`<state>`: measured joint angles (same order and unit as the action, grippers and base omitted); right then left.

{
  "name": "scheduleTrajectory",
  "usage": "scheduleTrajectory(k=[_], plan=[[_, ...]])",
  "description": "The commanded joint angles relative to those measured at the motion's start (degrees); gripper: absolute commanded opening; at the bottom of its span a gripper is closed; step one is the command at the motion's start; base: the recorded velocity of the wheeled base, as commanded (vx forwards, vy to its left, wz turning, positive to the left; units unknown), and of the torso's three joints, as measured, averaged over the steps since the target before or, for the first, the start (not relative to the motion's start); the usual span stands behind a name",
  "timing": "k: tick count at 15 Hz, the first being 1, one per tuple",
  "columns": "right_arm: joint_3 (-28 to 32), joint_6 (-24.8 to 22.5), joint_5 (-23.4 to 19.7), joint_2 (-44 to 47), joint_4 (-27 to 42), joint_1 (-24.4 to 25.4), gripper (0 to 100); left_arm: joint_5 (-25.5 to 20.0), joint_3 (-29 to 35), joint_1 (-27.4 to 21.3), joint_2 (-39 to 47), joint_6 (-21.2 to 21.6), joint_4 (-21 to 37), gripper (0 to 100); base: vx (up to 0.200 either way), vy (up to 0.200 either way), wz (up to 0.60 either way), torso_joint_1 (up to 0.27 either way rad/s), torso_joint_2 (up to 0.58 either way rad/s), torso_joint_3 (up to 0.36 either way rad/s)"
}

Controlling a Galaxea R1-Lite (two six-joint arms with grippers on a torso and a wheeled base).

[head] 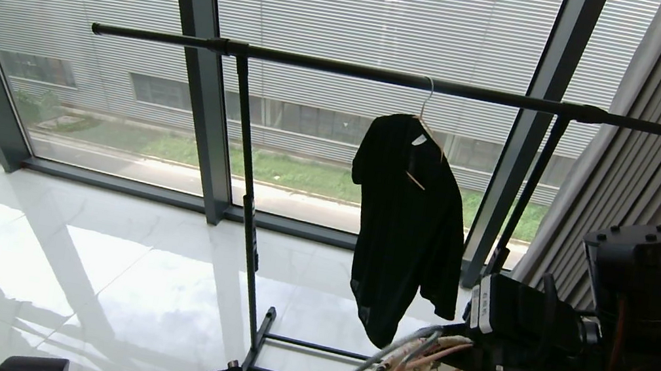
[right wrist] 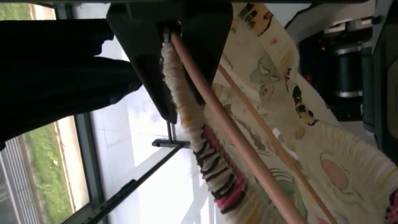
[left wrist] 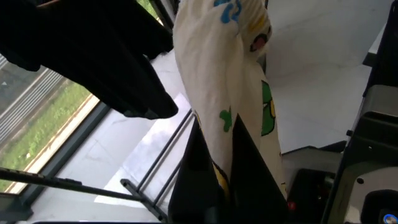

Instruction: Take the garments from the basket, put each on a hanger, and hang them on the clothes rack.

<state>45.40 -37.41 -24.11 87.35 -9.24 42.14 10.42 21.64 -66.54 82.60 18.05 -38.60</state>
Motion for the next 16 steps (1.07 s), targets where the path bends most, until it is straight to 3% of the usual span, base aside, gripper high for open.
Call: scheduleTrajectory(k=[1, 5, 11, 14, 16], plan=[[-0.31, -1.00, -0.94, -1.39, -0.43, 0.04, 0, 0.74, -0.02, 0.18, 0.45, -0.21, 0.01, 100, 0.000, 0.000, 0.00, 0.000, 0.00, 0.000], [-0.75, -4.07, -3.40, -1.83, -3.42, -2.06, 0, 5.57, -1.07, 3.69, -0.69, -0.56, 0.01, 100, 0.000, 0.000, 0.00, 0.000, 0.00, 0.000], [-1.89, -3.37, -4.01, -1.04, -13.17, -9.62, 0, 5.57, -10.48, 15.91, -10.80, -1.09, 0.01, 100, 0.000, 0.000, 0.00, 0.000, 0.00, 0.000], [-1.80, -0.12, -4.10, -1.30, -17.48, -10.06, 0, 5.57, -14.52, 19.87, -13.96, -6.72, 0.01, 100, 0.000, 0.000, 0.00, 0.000, 0.00, 0.000], [-1.89, 0.24, -4.10, -1.83, -19.68, -10.06, 0, 5.49, -14.96, 21.98, -13.52, -6.89, 0.01, 100, 0.000, 0.000, 0.00, 0.000, 0.00, 0.000]])
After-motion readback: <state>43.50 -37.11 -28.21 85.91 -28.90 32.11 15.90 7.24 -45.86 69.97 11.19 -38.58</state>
